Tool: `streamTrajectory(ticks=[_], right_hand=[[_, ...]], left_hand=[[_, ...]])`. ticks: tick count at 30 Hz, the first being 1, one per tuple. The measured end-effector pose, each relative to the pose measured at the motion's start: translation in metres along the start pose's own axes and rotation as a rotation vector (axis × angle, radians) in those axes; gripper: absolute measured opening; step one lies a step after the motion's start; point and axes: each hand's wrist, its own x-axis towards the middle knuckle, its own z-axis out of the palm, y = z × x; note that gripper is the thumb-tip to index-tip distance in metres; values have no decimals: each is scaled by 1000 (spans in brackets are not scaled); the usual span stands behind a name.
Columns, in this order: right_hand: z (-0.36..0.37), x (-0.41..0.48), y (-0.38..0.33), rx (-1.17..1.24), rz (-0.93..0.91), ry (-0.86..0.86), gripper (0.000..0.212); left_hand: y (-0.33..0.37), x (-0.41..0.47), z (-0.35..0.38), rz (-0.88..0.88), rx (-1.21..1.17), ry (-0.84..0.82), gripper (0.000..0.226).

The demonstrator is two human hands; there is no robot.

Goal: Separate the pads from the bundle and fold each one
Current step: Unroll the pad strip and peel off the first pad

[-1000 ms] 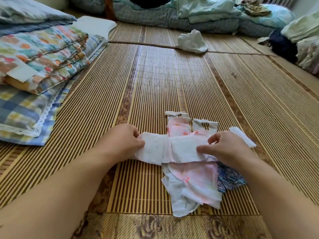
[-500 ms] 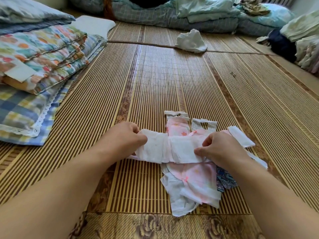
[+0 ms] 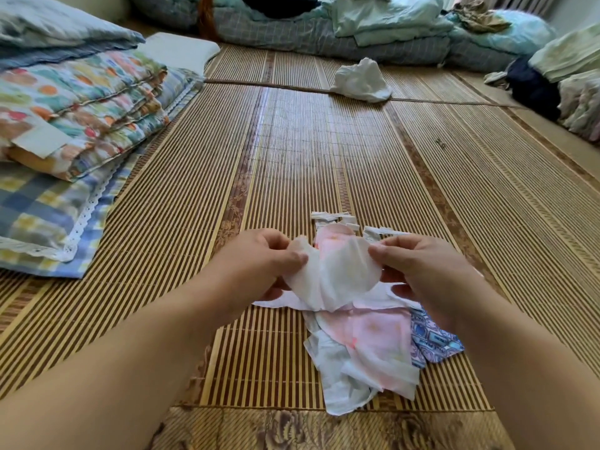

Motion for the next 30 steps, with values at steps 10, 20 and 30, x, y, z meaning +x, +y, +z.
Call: streamTrajectory(ticks=[10,20,30], right_hand=[[36,-17,-4,-96,-383,-89,14],[33,-13,3,-195,-391,-197,12],[34,-6,14,-299,-494,-77,10]], left_hand=[[4,-12,22,-14,-260,-95,25],[3,-15,15,152,-27,-159,24],[14,-12,1,104,-280,-56,30]])
